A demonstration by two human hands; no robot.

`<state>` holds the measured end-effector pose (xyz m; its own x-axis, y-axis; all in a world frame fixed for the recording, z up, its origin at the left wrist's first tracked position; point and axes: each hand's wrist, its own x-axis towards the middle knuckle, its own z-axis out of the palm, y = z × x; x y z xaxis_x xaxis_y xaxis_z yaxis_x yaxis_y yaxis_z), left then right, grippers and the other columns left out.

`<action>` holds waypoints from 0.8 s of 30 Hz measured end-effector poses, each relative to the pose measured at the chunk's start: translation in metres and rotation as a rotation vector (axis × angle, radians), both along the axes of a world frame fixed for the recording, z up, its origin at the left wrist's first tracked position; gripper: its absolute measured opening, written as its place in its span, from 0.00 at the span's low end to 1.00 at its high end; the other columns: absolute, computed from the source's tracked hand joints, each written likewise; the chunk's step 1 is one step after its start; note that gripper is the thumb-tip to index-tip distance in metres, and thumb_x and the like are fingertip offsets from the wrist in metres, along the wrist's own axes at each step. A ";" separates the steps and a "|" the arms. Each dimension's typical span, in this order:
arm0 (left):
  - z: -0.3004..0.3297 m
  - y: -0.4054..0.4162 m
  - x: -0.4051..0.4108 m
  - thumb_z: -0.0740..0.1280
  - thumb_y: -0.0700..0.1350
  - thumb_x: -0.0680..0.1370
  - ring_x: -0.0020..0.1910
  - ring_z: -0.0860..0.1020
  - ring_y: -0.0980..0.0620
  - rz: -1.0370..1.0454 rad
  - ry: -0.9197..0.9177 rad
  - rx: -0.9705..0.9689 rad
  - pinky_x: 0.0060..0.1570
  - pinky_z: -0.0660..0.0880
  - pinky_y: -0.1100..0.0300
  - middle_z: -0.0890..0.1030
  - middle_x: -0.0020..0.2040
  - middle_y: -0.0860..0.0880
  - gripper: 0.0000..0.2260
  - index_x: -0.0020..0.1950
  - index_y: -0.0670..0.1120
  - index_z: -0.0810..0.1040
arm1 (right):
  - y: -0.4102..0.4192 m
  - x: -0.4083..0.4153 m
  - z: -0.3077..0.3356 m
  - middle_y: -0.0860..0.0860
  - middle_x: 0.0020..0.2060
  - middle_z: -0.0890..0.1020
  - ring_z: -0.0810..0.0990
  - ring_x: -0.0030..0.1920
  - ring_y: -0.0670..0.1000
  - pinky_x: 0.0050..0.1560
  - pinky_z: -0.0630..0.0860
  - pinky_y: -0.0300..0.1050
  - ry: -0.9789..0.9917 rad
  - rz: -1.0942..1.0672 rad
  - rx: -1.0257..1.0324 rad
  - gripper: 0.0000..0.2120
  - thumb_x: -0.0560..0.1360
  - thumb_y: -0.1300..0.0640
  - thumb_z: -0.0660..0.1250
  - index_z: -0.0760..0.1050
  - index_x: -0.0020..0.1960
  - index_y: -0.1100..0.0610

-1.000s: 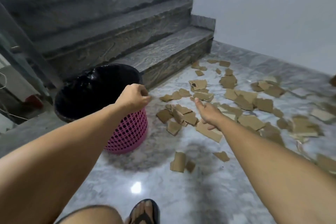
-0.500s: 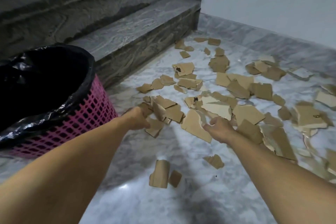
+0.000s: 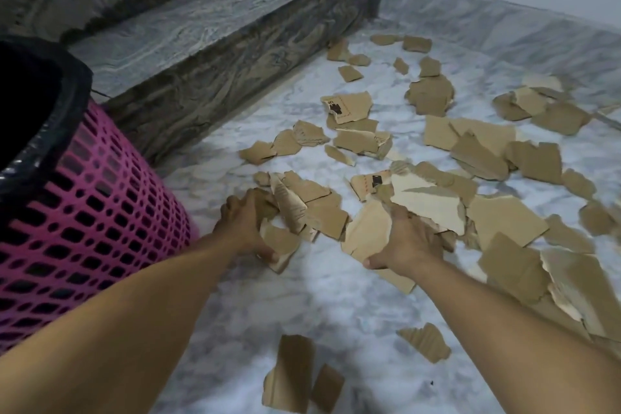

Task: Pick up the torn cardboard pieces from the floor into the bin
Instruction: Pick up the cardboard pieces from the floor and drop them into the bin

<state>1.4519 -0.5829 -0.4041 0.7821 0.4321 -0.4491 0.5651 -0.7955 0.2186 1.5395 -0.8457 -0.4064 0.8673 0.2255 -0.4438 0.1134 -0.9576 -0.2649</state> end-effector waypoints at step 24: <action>0.000 -0.027 0.077 0.81 0.63 0.53 0.76 0.42 0.39 0.053 -0.053 -0.123 0.73 0.57 0.41 0.33 0.77 0.46 0.67 0.78 0.56 0.38 | -0.051 0.121 0.009 0.51 0.79 0.48 0.46 0.78 0.59 0.73 0.55 0.62 0.140 0.054 -0.061 0.73 0.50 0.35 0.82 0.36 0.79 0.46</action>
